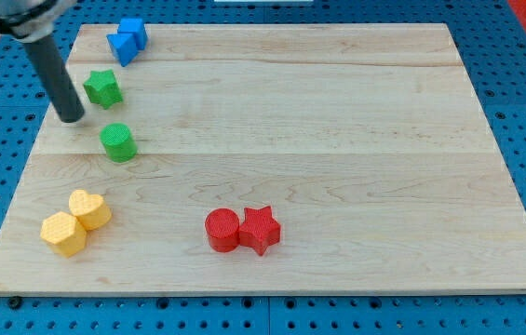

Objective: Place the green star below the blue triangle

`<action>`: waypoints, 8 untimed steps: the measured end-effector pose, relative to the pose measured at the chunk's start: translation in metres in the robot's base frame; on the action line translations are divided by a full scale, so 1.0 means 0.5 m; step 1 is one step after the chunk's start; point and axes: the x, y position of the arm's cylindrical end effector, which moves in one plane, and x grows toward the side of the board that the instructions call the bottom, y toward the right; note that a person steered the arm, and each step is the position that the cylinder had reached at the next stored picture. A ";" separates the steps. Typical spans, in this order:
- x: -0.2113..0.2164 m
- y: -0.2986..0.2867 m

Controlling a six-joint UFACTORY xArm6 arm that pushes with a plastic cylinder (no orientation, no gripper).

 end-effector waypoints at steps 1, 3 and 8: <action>-0.032 0.050; -0.067 0.053; -0.061 0.072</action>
